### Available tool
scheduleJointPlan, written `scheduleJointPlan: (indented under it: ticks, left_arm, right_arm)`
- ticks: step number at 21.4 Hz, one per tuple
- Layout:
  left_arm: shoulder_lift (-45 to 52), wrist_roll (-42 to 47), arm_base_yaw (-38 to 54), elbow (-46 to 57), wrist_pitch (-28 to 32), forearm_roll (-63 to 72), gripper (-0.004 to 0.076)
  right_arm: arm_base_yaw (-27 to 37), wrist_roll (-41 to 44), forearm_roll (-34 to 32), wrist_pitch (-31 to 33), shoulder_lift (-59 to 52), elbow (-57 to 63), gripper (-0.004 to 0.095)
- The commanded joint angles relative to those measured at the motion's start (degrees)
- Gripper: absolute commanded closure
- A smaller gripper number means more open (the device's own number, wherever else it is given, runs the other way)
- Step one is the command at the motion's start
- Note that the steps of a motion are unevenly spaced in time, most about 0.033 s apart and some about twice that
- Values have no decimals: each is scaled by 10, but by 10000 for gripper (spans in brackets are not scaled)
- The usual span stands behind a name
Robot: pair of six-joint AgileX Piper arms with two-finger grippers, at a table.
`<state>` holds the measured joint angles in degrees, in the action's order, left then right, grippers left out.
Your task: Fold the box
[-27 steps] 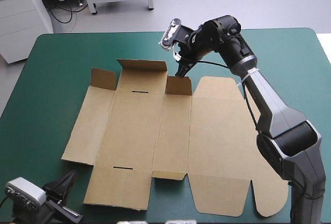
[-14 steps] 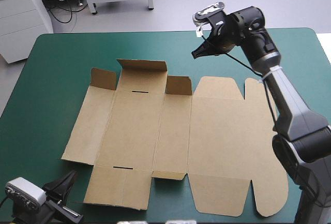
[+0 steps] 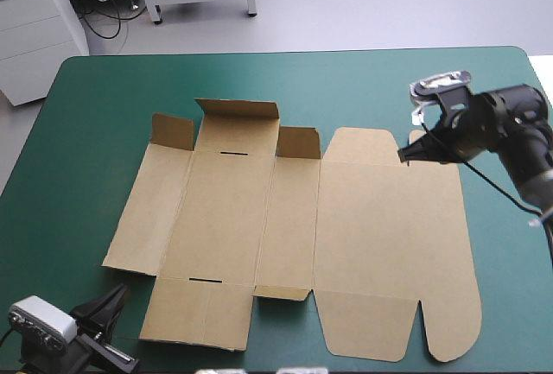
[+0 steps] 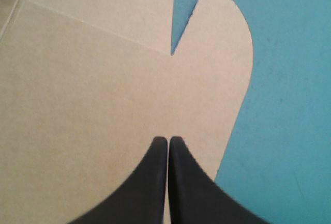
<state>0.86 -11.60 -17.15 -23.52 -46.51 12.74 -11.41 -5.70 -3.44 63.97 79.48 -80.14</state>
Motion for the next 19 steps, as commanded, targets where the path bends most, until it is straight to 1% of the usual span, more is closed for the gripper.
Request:
scheduleJointPlan:
  ticks: [1,2,3,5,7,8,10,12,13,15,19]
  left_arm:
    - [9,-1,-1,-13,44,14,593]
    - [9,-1,-1,-13,44,14,565]
    - [9,-1,-1,-13,44,14,489]
    - [9,-1,-1,-13,44,14,418]
    - [9,0,-1,-13,44,14,342]
    - [9,0,-1,-13,44,14,294]
    - [9,0,-1,-13,44,14,286]
    - [9,0,-1,-13,43,16,288]
    - [8,18,-1,-16,45,17,288]
    - [-5,63,-1,-30,45,-4,288]
    - [-71,73,-1,-87,42,-64,288]
  right_arm:
    - [28,-17,5,-49,-100,85,912]
    - [31,-17,5,-55,-116,100,912]
    - [38,-11,8,-81,-147,136,912]
    - [40,-7,14,-99,-171,166,912]
    - [40,-7,18,-98,-191,188,912]
    - [40,-7,25,-96,-213,217,912]
    - [40,-7,42,-104,-252,265,912]
    - [40,-7,64,-126,-293,314,912]
    - [40,-7,69,-128,-319,336,912]
    - [40,-7,69,-127,-353,358,912]
    - [40,-13,66,-115,-399,364,912]
